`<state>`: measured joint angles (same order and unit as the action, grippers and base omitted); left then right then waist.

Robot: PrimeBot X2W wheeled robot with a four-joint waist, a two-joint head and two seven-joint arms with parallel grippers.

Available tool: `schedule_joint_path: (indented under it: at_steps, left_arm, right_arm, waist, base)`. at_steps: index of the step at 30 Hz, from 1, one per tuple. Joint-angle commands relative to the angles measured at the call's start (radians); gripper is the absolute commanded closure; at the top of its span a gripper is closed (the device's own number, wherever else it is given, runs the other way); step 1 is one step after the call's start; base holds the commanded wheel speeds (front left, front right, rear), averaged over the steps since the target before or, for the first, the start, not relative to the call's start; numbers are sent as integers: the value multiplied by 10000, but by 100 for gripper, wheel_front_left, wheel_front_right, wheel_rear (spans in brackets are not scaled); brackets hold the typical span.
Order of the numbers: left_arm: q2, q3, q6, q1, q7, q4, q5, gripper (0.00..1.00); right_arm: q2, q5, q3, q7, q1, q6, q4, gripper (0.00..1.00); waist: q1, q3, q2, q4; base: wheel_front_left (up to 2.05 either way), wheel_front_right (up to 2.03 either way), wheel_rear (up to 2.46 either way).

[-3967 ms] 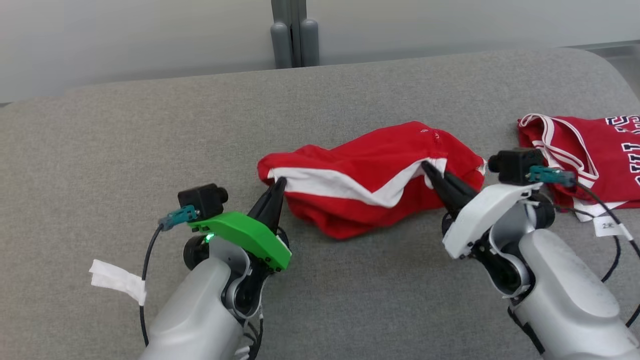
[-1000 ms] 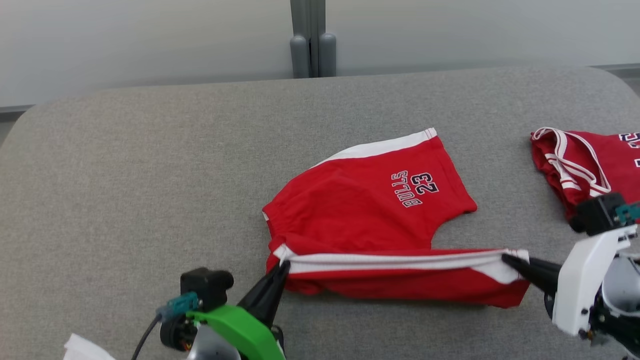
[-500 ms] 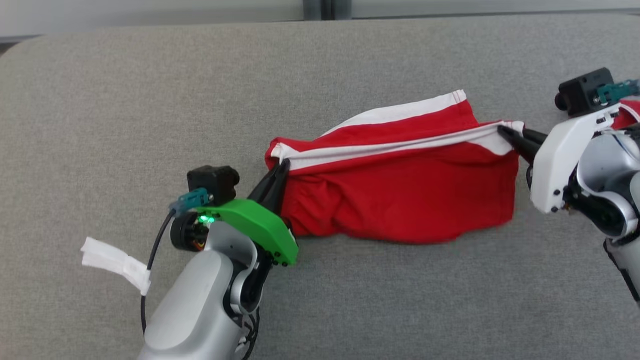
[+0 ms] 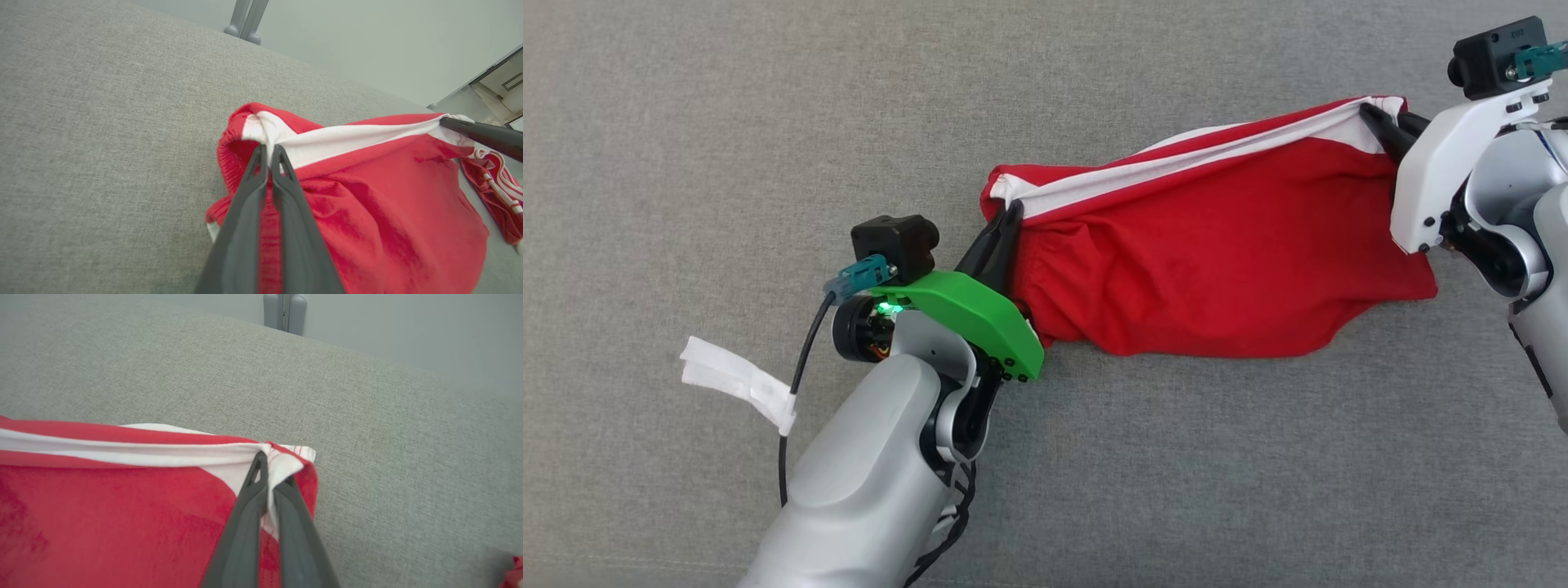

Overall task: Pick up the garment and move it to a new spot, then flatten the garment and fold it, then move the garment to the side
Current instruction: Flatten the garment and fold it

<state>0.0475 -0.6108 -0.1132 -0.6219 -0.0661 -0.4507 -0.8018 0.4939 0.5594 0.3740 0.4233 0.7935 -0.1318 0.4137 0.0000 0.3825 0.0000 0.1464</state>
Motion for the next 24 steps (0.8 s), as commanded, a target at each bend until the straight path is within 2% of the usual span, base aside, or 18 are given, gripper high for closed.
schedule_joint_path:
  at_steps: [1,8,14,19,24]
  left_arm:
    - [66,-110,-100,-223,-162,-12,-128,0]
    - [59,-662,-157,-310,-982,-71,-666,0]
    - [338,-273,-153,411,-1868,-79,-217,0]
    - [657,853,-180,1399,-1987,954,1010,0]
    - [800,2186,69,2719,-1975,2114,2911,0]
  right_arm:
    - [-12,-66,19,-146,231,22,189,0]
    - [-175,311,470,-491,390,21,783,0]
    - [-44,907,600,-253,-56,21,913,0]
    - [-115,1184,126,-155,-684,19,1047,0]
    - [-659,1025,-776,-309,-1386,18,1544,0]
  waist:
    - [0,172,0,173]
    - [0,-123,0,234]
    - [0,-985,0,230]
    - [0,-1723,0,208]
    - [0,-2227,0,116]
  base:
    - [0,0,0]
    - [0,0,0]
    - [0,0,0]
    - [0,0,0]
    - [0,0,0]
